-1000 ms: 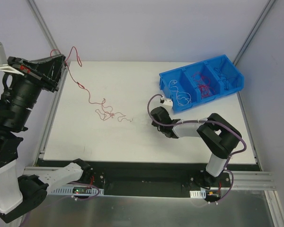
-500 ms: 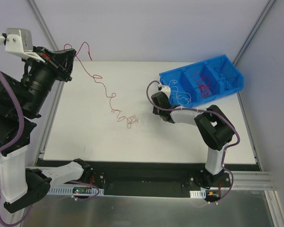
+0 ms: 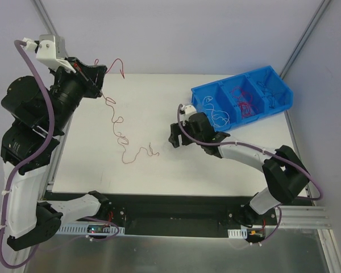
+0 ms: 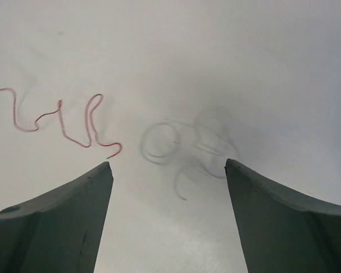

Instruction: Untangle the cables

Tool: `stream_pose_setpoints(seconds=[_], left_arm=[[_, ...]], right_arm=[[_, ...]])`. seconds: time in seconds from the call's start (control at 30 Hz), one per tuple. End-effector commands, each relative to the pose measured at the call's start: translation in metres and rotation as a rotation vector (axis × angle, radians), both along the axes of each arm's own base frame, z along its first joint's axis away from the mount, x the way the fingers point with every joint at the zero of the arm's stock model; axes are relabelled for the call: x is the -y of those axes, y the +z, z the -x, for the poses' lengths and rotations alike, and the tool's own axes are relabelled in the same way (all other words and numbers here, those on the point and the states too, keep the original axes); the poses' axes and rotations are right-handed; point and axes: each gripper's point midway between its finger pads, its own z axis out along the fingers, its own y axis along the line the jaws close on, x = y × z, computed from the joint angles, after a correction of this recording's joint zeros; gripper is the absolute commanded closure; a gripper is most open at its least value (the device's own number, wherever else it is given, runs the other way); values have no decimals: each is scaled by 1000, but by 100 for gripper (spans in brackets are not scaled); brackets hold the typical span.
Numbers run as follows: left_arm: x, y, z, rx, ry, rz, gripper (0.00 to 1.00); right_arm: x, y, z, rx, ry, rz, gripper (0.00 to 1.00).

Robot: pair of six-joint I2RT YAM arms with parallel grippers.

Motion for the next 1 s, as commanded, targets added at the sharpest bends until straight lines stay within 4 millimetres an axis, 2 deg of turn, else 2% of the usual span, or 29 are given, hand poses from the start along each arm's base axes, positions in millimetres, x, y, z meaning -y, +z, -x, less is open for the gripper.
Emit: stream_pose_setpoints(seconds=[0.0,0.17,0.27,0.4,0.57,0.7,0.77,0.87,0.93,0.97], left_arm=[[4,16,4,32,-30,53,100],[0,28,12,59,-33,78,100],[-3,33,16,71,-32,88,100],[-5,36,20,82,-31,97,100],[-6,40,22,92,-32,105,100],[-5,43,22,97,-41,113,100],[-4,44,23,100,-45,115,100],[-6,45,23,103,-38,115,100],[-7,47,24,109,-34,116,100],[-9,48,25,114,-31,116,100]], right_arm=[[-74,41,38,180,327,-123,16],[-146,62,59,262,382,-255,14],[-173,69,66,290,364,-304,14],[-190,84,63,323,280,-446,12],[-205,99,53,325,211,-556,18],[-213,93,40,332,153,-562,27],[-216,91,34,329,143,-565,40],[-214,89,24,318,110,-569,75],[-204,82,15,320,71,-550,98],[-196,76,8,319,41,-532,100]])
